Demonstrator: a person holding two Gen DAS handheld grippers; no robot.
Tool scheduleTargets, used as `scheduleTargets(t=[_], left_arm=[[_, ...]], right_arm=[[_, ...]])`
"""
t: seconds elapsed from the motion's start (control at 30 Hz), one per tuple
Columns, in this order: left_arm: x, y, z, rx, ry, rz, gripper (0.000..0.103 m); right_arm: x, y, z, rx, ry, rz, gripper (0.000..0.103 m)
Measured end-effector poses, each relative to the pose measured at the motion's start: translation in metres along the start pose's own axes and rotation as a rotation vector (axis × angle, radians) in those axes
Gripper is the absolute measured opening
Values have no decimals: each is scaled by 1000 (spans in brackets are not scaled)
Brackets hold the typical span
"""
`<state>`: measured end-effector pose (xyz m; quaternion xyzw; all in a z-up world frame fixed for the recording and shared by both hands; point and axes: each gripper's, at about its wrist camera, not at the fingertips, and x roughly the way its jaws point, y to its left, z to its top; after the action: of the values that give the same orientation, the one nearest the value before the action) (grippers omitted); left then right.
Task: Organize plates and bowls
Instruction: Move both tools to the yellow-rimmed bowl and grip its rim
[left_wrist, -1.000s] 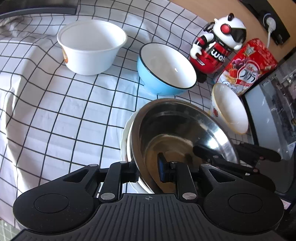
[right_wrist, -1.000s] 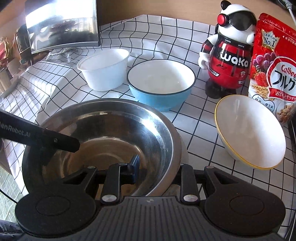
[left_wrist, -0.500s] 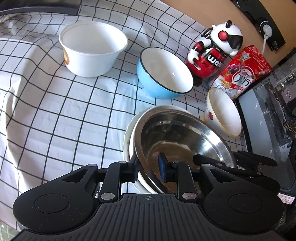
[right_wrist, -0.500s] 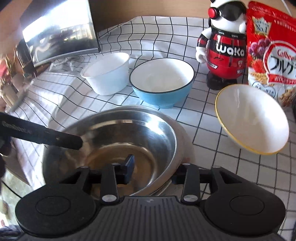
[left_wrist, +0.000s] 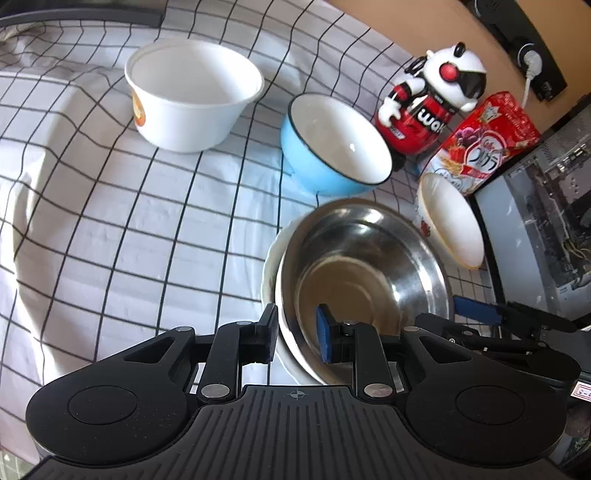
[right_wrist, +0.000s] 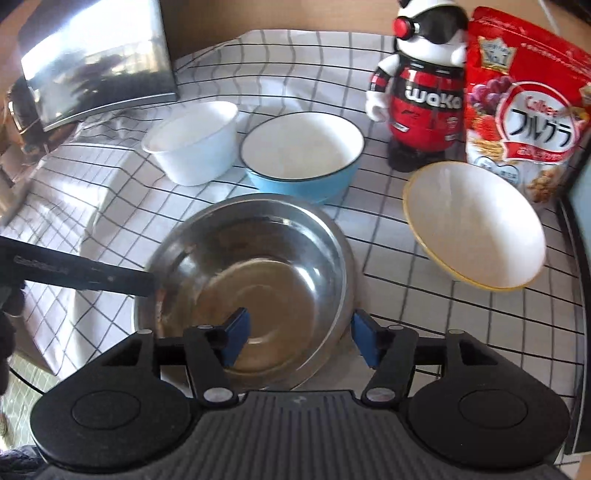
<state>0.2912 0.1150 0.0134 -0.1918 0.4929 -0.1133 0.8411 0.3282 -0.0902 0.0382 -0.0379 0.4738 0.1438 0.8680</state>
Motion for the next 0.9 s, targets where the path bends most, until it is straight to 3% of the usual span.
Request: scheduleTargets(t=[0.17,0.33,0.43,0.5,0.57,0.63,0.7,0.9], left_arm=[[-18,-4,19,81,-75,-85,24],[-23,-35,50,264,-127,-334,24],[-14,-62,66,328,-185,-462,24],[3,-83,79,349,-151,-533,20],[27,-110,91,378,-75,-572,16],[46,-140,97,470,-63,-497,17],[66,-166,105,541,-48,-363,17],[137,-188,145,546,41,-141,19]], right_arm=[[-21,3,-1,19,-92,-142,62],[-48,12,-12,60,-266,-461,75],[-59,11,-22,84,-299,-654,82],[-64,4,-26,89,-305,-708,82],[-68,-10,-27,90,-276,-680,82],[-69,-35,-23,114,-223,-589,82],[-66,-61,-21,192,-208,-520,82],[-29,-129,-15,307,-199,-386,72]])
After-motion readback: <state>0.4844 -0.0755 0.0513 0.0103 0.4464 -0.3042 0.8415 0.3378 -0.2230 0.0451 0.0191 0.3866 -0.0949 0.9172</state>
